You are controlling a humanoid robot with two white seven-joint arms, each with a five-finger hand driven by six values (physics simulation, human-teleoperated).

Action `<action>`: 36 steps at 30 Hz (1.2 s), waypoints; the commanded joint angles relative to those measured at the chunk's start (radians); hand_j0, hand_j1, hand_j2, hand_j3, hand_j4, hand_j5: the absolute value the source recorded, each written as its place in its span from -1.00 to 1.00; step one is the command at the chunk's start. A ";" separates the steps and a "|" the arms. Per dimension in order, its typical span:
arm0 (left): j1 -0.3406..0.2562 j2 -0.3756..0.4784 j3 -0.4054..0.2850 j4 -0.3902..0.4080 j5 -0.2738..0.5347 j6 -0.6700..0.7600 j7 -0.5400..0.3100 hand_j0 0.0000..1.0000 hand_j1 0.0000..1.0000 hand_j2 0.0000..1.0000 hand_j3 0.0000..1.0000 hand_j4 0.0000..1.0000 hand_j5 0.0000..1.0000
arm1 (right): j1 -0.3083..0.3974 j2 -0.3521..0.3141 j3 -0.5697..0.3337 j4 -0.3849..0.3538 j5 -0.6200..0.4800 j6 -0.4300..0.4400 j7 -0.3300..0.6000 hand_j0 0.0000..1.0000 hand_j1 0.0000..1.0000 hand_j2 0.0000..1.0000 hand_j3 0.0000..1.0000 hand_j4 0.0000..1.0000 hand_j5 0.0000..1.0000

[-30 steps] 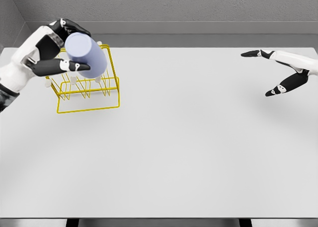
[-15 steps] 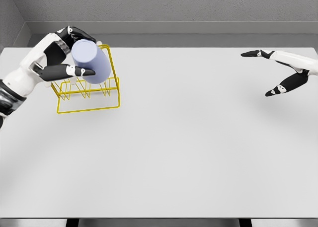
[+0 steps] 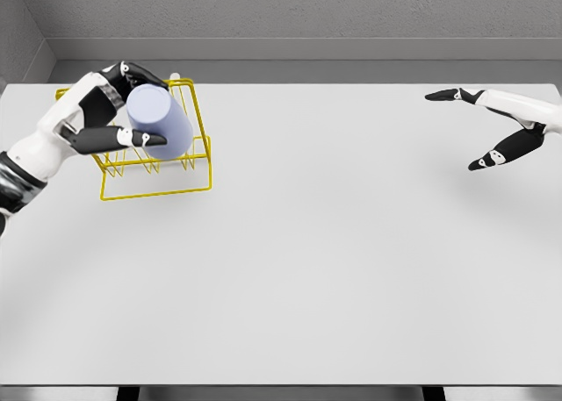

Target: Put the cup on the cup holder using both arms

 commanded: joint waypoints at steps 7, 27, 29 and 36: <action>-0.002 0.006 0.005 -0.002 -0.012 -0.002 -0.017 0.51 0.51 0.51 0.51 0.51 0.51 | 0.000 -0.001 -0.001 0.000 -0.007 0.002 0.000 1.00 1.00 1.00 1.00 1.00 1.00; 0.067 0.044 0.083 -0.100 -0.016 -0.014 -0.132 1.00 1.00 1.00 1.00 1.00 1.00 | 0.000 -0.002 -0.001 0.000 -0.007 0.002 0.000 1.00 1.00 1.00 1.00 1.00 1.00; 0.084 0.070 0.103 -0.106 -0.013 -0.028 -0.161 1.00 1.00 1.00 1.00 1.00 1.00 | 0.000 -0.002 -0.001 0.000 -0.007 0.002 0.000 1.00 1.00 1.00 1.00 1.00 1.00; 0.159 0.101 0.139 -0.115 -0.016 -0.252 -0.198 1.00 1.00 1.00 1.00 1.00 1.00 | 0.000 -0.002 -0.001 0.000 -0.007 0.002 0.000 1.00 1.00 1.00 1.00 1.00 1.00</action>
